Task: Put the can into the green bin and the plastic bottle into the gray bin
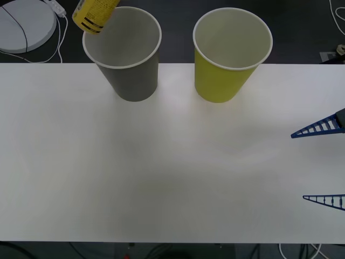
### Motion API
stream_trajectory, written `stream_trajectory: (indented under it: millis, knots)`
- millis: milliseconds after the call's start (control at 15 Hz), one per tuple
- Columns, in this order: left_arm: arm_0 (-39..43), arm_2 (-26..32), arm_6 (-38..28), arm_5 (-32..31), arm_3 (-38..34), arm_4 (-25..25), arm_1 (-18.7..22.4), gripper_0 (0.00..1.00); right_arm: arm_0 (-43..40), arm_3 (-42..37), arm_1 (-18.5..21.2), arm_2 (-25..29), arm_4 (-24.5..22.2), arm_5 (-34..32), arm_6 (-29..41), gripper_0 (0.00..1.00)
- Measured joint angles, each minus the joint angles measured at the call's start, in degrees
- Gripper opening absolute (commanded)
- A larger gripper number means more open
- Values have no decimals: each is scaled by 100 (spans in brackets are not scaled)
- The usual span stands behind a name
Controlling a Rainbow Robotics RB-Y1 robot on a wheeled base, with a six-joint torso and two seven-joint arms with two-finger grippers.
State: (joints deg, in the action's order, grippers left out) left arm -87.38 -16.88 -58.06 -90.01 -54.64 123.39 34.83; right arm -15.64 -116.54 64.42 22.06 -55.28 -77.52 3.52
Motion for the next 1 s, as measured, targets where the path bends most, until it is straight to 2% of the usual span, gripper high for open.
stream_trajectory:
  millis: [267, 933, 1000]
  knots:
    - [-24, 0, -99, 0, 7, 252, -219, 0, 0, 0, 0, 0, 0, 0, 0, 100]
    - [-43, 0, -170, 0, 7, 302, -406, 0, 0, 0, 0, 0, 0, 0, 0, 100]
    - [-43, 0, -162, 0, 7, 302, -405, 20, 0, 0, 0, 0, 0, 0, 0, 100]
